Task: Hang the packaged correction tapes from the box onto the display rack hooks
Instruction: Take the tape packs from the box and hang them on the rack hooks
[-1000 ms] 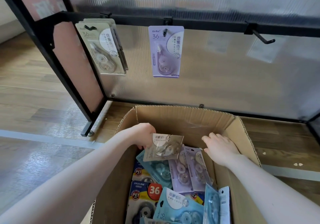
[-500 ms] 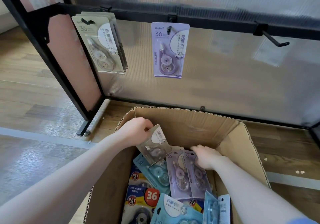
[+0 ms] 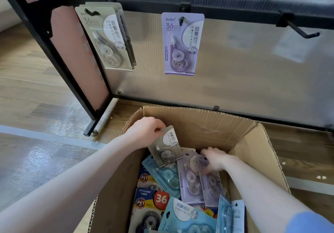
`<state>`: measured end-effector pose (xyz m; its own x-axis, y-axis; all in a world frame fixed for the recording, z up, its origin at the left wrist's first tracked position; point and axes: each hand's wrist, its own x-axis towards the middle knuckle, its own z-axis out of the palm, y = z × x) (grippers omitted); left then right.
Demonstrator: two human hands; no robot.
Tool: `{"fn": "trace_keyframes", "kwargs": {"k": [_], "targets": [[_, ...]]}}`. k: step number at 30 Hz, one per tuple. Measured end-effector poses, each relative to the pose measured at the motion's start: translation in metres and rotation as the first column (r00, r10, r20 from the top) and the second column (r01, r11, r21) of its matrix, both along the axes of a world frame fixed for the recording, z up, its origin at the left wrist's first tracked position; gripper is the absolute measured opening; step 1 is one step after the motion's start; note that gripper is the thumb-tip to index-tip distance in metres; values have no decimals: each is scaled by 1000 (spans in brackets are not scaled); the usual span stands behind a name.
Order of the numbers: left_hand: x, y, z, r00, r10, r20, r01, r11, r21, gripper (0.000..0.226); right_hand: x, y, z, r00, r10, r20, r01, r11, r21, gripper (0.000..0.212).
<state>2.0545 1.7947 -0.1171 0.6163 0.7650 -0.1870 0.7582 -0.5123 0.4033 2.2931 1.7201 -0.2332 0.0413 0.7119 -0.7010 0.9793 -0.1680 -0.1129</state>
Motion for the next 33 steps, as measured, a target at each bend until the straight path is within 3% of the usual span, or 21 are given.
{"fn": "trace_keyframes", "kwargs": {"k": [3, 7, 13, 21, 33], "targets": [[0, 0, 0, 1000, -14, 6, 14, 1000, 13, 24, -2, -1, 3, 997, 53, 53, -54, 999, 6, 72], [-1, -2, 1, 1000, 4, 6, -4, 999, 39, 22, -5, -1, 15, 998, 60, 27, -61, 996, 60, 42], [0, -7, 16, 999, 42, -14, -40, 993, 109, 15, -5, 0, 46, 995, 103, 16, -104, 993, 60, 23], [2, -15, 41, 999, 53, 3, -52, 978, 204, 15, -5, -11, 72, 984, 175, 36, -177, 982, 66, 18], [-15, -11, 81, 995, 84, 50, -96, 942, 321, 15, -5, -15, 132, 990, 139, 4, -131, 923, 362, 10]]}}
